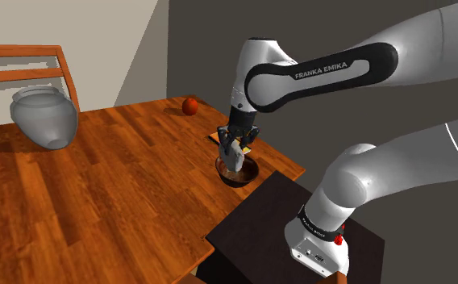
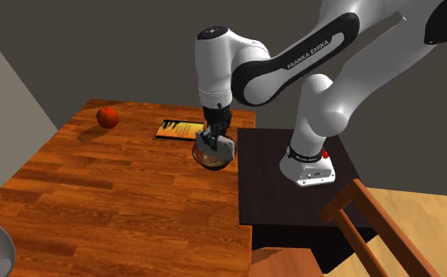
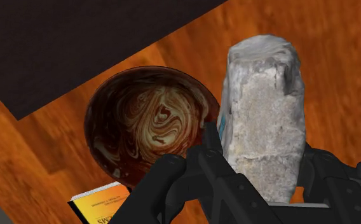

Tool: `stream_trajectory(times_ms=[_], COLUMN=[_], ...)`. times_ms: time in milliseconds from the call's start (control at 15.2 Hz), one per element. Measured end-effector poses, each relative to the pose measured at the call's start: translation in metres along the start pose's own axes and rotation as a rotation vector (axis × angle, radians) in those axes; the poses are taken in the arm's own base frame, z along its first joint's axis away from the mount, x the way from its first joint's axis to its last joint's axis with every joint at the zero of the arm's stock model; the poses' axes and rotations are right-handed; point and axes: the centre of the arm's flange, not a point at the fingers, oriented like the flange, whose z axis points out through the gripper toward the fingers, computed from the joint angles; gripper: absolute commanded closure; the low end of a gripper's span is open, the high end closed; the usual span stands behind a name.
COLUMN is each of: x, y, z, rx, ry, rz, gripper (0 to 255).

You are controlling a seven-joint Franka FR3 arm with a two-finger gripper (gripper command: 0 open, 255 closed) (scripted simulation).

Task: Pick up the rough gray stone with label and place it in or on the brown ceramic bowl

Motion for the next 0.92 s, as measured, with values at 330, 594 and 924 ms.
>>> stream_trajectory(times_ms=[330, 594, 924], x=[0.038, 0.057, 0.057], y=[0.056, 0.082, 0.082], z=[-0.002, 0.006, 0.030], rx=[0.001, 0.000, 0.000], ry=[0.000, -0.001, -0.001], rz=[0.000, -0.001, -0.001], gripper=[255, 255, 255])
